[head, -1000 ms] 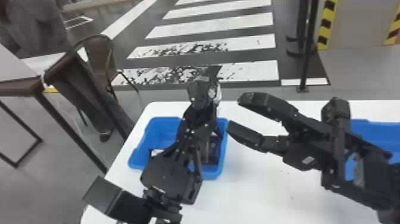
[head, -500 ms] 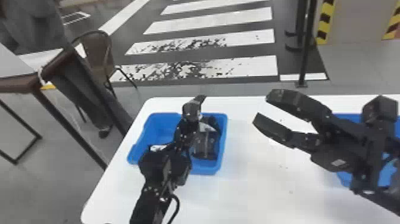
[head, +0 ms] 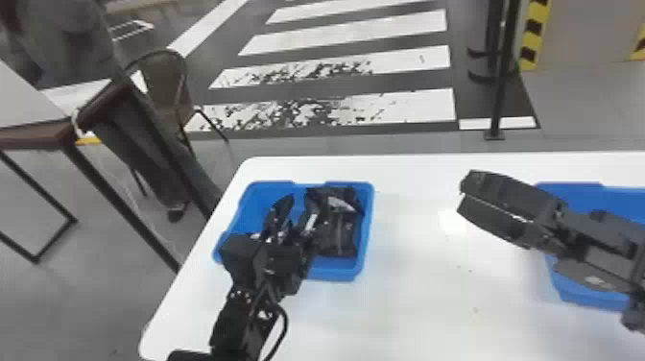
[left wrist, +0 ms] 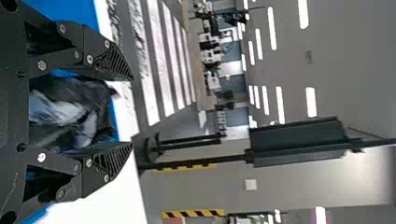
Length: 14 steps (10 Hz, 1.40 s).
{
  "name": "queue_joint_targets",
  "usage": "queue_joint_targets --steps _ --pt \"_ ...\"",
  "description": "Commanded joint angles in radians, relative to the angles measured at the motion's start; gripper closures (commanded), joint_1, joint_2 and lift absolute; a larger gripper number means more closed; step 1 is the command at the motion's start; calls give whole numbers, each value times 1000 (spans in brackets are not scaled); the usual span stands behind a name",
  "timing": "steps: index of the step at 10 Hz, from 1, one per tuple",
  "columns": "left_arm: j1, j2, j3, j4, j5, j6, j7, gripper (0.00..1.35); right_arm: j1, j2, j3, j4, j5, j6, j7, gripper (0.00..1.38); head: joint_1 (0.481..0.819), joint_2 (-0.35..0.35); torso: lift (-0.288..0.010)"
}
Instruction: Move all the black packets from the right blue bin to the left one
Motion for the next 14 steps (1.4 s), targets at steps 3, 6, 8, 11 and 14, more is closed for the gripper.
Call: queue_joint_targets --steps 3,6,8,11,14 --pt "224 -23 -75 -269 188 -96 62 369 220 15 -149 -183 440 -246 1 404 695 212 -140" --pt "356 -20 -99 -358 202 -142 137 369 480 107 -295 -325 787 -563 -21 406 695 71 -140" --pt "383 -24 -81 -377 138 -118 152 369 601 141 -295 -347 936 -759 -44 406 695 -46 -140" --pt "383 -20 -71 -429 -25 17 152 364 667 153 -291 -413 1190 -803 -42 404 695 -100 -140" --pt "398 -24 -85 -449 45 -3 154 360 667 143 -265 -416 1218 -816 -42 410 695 -95 -140"
